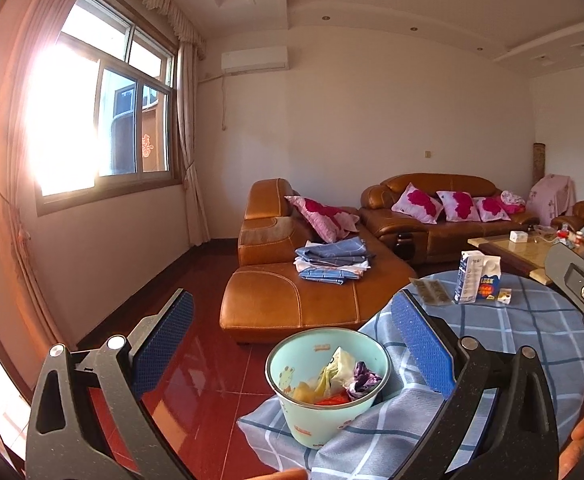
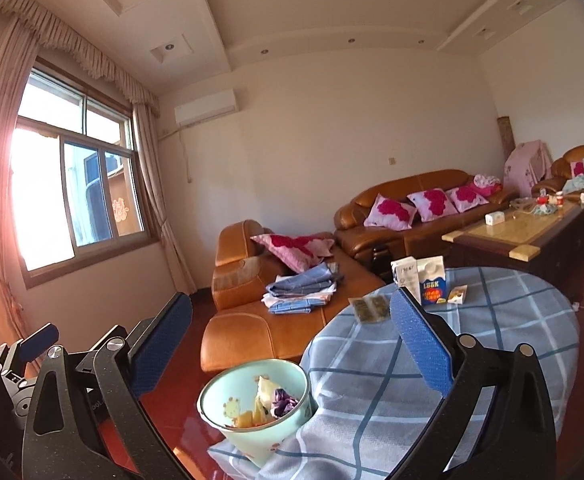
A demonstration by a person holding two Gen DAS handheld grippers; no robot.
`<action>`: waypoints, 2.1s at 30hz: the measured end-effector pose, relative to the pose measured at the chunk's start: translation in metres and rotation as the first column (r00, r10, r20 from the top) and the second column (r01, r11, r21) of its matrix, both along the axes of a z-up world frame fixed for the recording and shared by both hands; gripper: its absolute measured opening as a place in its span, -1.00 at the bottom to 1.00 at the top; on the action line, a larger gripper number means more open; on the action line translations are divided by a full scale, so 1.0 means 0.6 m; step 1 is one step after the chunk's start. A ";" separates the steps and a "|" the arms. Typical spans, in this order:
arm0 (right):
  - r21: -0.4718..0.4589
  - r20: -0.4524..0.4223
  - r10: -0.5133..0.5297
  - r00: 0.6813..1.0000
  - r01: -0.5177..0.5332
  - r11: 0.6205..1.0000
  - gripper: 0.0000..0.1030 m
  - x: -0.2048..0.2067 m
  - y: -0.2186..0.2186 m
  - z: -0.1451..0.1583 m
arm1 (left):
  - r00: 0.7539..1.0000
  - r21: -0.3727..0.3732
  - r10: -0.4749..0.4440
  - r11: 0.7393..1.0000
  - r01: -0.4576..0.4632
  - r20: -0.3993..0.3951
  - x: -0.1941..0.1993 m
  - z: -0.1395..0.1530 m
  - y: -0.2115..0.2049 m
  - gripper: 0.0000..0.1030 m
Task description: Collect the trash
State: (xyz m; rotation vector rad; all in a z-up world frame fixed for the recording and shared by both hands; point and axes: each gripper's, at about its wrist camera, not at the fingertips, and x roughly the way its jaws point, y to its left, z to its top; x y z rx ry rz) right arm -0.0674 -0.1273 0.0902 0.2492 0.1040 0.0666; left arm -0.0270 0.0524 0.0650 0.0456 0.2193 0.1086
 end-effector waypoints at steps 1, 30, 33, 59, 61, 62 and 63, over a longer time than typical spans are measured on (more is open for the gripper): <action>0.006 -0.001 -0.002 1.000 0.002 1.000 0.90 -0.001 -0.002 -0.001 | 1.000 0.001 0.000 1.000 0.000 0.002 -0.001 0.000 0.000 0.88; 0.024 -0.036 0.019 0.999 -0.018 1.000 0.90 -0.001 0.001 -0.007 | 1.000 -0.024 0.004 1.000 -0.005 -0.029 0.000 0.004 0.009 0.88; 0.020 -0.038 0.023 0.999 -0.022 1.000 0.90 -0.002 0.003 -0.008 | 1.000 -0.026 0.004 1.000 -0.005 -0.028 -0.001 0.004 0.008 0.88; 0.032 -0.042 0.024 0.999 -0.023 0.999 0.90 -0.003 0.002 -0.007 | 0.999 -0.022 0.012 1.000 -0.013 -0.036 0.002 0.005 0.009 0.89; 0.033 -0.041 0.024 0.999 -0.022 0.999 0.90 -0.003 0.003 -0.006 | 0.999 -0.022 0.011 1.000 -0.012 -0.036 0.003 0.005 0.009 0.89; 0.033 -0.042 0.024 0.999 -0.022 0.999 0.90 -0.003 0.002 -0.007 | 0.999 -0.023 0.009 1.000 -0.010 -0.037 0.003 0.006 0.010 0.89; 0.033 -0.042 0.024 0.999 -0.022 0.999 0.90 -0.003 0.002 -0.007 | 0.999 -0.024 0.008 1.000 -0.009 -0.037 0.003 0.005 0.010 0.89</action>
